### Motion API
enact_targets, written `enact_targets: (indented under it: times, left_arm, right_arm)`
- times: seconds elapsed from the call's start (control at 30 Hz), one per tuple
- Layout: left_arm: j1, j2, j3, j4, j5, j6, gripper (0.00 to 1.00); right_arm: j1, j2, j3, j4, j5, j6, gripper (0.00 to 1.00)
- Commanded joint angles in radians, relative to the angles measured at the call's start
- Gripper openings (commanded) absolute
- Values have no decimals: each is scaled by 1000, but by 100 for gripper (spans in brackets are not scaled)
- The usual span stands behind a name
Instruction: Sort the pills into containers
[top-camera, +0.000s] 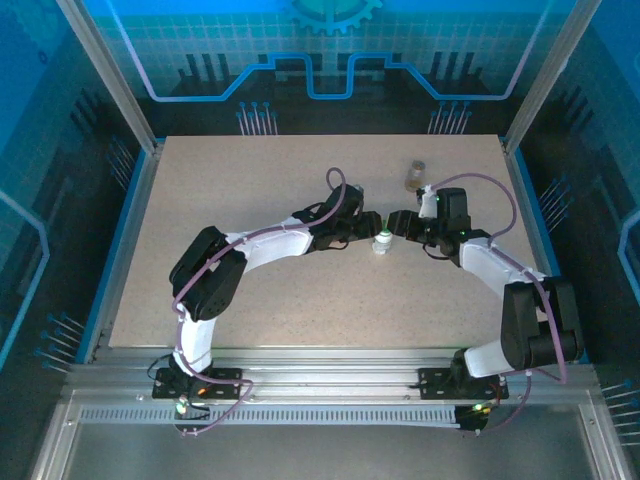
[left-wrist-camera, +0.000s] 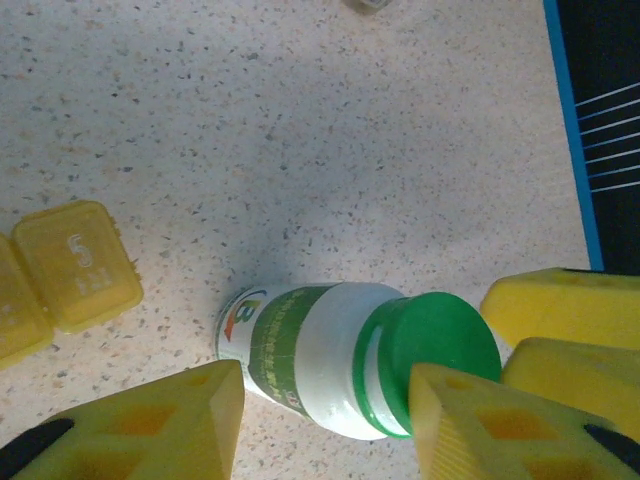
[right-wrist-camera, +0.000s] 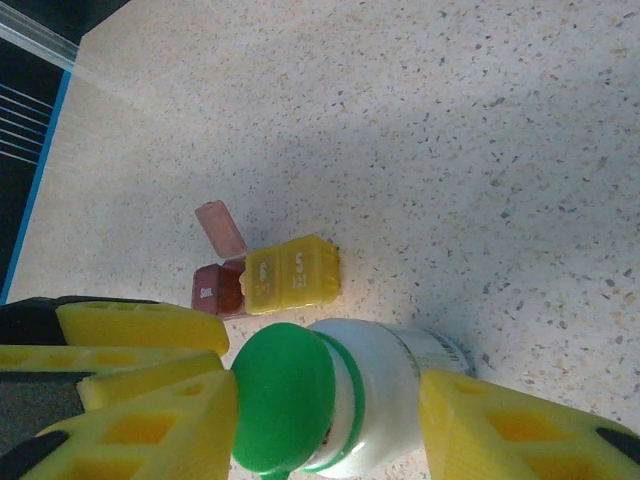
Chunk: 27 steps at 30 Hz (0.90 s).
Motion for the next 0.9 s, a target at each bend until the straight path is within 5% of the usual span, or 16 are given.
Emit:
enact_targets:
  times: [0.0,0.87]
  left_arm:
    - [-12,17,1,17,43,-10,48]
    - [-45,40,-169,137,70,-115,38]
  right_arm:
    - [-13,-3,-41,34,-22,-1,49]
    - [-3,60,-188,88,74,34,28]
